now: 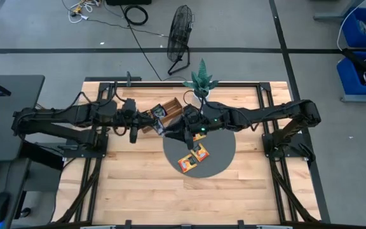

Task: Pick & Place Tea
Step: Put the purple tea bag into the middle section of the wooden organizer

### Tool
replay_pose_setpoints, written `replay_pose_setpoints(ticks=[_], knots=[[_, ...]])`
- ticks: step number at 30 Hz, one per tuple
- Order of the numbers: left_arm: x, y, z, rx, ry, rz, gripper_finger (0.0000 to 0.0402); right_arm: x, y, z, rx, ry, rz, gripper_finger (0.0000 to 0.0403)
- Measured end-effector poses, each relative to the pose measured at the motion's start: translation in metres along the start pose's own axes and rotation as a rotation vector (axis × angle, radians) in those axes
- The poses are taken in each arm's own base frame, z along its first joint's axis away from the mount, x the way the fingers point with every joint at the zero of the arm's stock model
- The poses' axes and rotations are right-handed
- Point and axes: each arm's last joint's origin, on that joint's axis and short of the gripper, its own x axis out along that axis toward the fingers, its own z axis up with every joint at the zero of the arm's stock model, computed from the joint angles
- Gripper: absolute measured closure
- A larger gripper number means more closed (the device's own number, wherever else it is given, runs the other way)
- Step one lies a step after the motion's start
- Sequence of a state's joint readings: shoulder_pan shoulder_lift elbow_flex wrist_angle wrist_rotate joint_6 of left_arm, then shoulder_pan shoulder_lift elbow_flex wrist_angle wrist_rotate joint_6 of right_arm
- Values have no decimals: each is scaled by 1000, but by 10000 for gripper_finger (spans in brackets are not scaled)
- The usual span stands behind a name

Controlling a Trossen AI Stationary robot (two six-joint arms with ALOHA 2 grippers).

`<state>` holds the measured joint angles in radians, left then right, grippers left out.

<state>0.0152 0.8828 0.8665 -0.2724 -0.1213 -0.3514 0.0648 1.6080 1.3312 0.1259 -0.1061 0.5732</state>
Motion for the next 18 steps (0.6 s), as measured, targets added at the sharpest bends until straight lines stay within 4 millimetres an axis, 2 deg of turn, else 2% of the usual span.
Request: replay_pose_setpoints(ticks=[7,15,18], knots=[[20,32,-4,9,100,146,401,-5,14,-7,-15,-1,-56,210],[52,80,-19,-85,301,253,401,-3,11,-13,-16,25,-114,232],[61,95,-18,-89,396,280,401,-3,10,-13,-24,22,-131,237]])
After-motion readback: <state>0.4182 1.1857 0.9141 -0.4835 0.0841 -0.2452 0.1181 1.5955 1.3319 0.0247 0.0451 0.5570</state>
